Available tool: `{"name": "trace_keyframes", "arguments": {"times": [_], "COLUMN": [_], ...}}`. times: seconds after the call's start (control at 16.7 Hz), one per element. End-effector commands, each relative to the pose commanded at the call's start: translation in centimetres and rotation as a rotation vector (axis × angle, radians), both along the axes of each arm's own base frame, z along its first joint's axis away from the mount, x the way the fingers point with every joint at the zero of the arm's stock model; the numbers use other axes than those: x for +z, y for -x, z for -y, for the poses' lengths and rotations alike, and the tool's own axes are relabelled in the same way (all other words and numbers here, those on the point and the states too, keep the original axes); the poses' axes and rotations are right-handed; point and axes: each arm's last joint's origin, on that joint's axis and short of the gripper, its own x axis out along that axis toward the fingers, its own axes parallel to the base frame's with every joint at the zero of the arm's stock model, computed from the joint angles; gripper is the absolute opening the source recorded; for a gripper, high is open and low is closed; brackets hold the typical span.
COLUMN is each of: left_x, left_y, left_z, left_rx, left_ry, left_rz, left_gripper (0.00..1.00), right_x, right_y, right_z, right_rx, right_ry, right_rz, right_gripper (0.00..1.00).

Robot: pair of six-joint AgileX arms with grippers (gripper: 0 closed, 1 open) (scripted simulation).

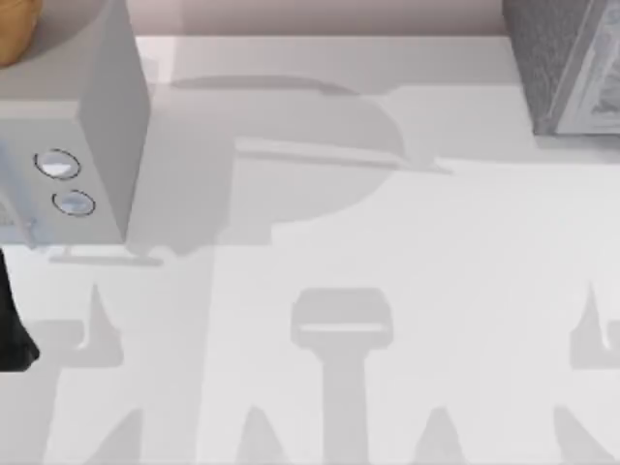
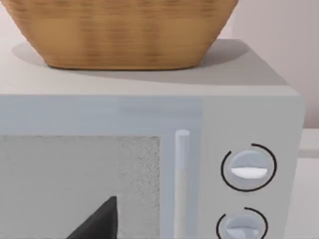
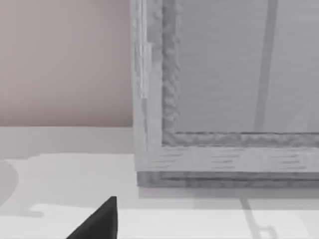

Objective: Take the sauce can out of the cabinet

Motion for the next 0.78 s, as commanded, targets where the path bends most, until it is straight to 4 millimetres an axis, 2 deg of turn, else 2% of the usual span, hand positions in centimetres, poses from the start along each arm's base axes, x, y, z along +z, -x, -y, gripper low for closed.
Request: {"name": "trace_keyframes", "arguments": {"times": [0.18,0.3,0.48,0.78], "left_x": [0.0,0.0,0.0,0.0], "left_y": [0.0,0.0,0.0,0.0], "left_z": [0.0,0.0,0.0,0.0], "left_rx": [0.0,0.0,0.0,0.0], "left_ry": [0.0,0.0,0.0,0.0], "left_rz": [0.0,0.0,0.0,0.0], "left_gripper": [1.0,1.0,1.0,1.0], "right_x": [0.3,1.7,5.4,13.7], "right_y": [0.0,0.2,0.4,-0.4], "right_z": [0.0,-0.1,-0.2,-0.5], "right_rx": [0.0,0.0,-0.002,-0.009], "right_ry": [-0.001,-0.003,-0.009,-0.014], "right_rz": [0.004,0.022,0.05,0.059], "right_gripper": [1.0,1.0,1.0,1.0]}}
